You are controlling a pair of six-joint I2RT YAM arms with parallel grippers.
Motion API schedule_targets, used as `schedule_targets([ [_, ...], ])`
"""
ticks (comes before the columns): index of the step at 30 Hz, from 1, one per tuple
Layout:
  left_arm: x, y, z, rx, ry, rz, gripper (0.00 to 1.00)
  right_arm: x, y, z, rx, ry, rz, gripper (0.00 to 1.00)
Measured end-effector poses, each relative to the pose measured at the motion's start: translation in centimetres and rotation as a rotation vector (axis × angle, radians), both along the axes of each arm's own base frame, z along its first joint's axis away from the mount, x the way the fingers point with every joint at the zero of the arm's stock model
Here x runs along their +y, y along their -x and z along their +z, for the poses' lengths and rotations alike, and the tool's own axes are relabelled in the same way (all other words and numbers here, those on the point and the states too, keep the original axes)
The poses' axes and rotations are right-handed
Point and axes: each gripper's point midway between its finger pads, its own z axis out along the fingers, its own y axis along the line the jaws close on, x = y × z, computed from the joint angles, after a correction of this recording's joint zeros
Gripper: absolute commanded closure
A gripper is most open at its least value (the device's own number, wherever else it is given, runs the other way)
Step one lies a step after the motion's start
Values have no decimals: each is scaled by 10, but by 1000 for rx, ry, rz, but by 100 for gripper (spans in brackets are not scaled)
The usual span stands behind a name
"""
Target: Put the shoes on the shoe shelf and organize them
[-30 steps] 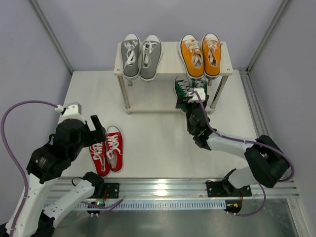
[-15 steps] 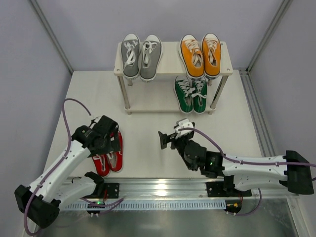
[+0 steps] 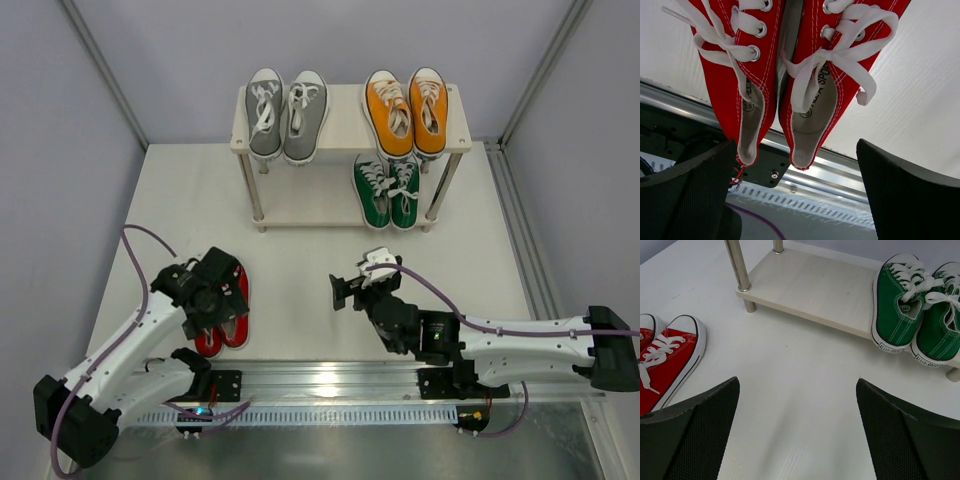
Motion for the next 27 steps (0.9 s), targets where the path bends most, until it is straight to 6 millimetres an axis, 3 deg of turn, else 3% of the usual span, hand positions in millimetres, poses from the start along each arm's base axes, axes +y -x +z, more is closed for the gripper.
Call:
schedule_targets([
  [12,5,-21,-16,42,-87,59,1,-13,8,12,5,-70,-14,4],
  [16,14,-28,-16,33,-83,94,22,-20,9,11,5,-83,-24,4],
  [17,15,-30,-16,32,-77,102,36,-22,9,9,6,-84,-26,4],
  [19,16,-32,-16,34,-63,112,44,-24,10,7,10,-82,-29,4],
  [23,15,-33,-22,73,-49,117,45,-28,10,3,14,-74,-30,4],
  [27,13,-31,-28,122,-49,102,39,-30,11,2,16,-67,-31,4],
])
